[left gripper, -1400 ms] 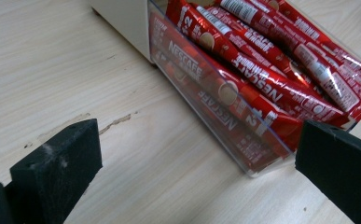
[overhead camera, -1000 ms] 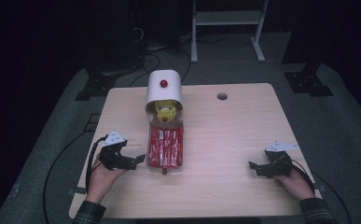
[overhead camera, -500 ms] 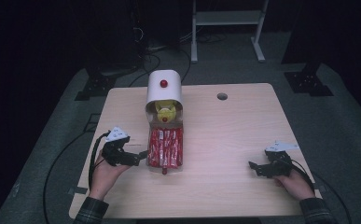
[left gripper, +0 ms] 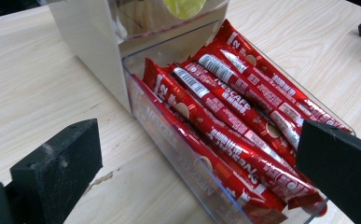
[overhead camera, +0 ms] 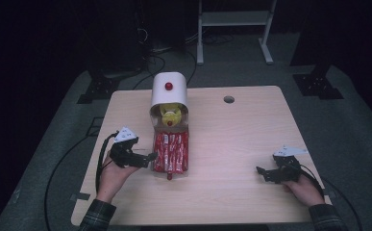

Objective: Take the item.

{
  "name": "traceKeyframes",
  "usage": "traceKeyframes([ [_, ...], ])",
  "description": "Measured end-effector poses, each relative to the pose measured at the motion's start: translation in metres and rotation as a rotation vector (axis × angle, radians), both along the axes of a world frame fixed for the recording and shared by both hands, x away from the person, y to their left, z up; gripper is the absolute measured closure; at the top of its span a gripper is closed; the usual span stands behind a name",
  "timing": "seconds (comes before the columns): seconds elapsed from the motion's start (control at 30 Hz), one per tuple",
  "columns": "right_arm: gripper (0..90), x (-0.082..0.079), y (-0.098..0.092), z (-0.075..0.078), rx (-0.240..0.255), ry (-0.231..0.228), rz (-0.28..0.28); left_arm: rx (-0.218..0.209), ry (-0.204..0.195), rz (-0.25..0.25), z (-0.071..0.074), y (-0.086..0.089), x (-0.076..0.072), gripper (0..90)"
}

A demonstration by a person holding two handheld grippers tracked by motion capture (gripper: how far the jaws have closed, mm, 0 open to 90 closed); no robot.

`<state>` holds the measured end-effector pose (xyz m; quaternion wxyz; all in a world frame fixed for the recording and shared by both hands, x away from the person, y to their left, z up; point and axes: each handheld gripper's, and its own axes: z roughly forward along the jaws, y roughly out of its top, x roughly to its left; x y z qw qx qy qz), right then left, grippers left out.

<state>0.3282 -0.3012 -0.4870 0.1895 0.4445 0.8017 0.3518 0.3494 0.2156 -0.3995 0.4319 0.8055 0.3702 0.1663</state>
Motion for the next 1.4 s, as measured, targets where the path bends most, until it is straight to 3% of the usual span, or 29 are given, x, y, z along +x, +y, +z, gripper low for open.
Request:
traceKeyframes([
  [1.4, 11.3, 0.0, 0.0, 0.0, 0.0, 0.0, 0.0, -0.02, 0.002, -0.055, 0.004, -0.038, 0.013, 4.5],
])
